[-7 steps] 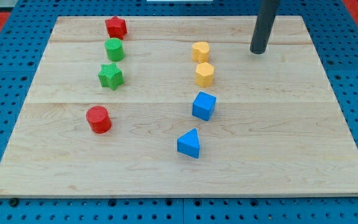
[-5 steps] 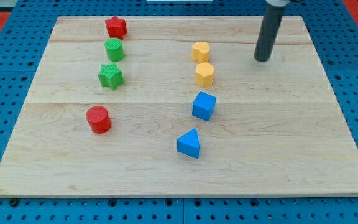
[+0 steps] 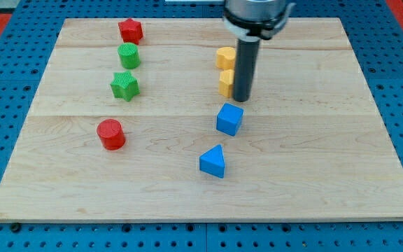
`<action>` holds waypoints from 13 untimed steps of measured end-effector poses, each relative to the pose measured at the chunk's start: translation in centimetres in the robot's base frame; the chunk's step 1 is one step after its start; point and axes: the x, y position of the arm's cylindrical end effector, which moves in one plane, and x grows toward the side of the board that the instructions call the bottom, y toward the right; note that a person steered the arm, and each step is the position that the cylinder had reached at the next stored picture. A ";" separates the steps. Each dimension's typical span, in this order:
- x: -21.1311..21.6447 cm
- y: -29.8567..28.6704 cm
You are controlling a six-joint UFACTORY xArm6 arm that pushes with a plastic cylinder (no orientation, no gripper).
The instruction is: Push the blue cube and yellow hexagon into the yellow heart
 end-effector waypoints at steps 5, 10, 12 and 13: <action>7.3 1.2; 2.2 -2.6; -0.8 -0.5; -1.5 1.5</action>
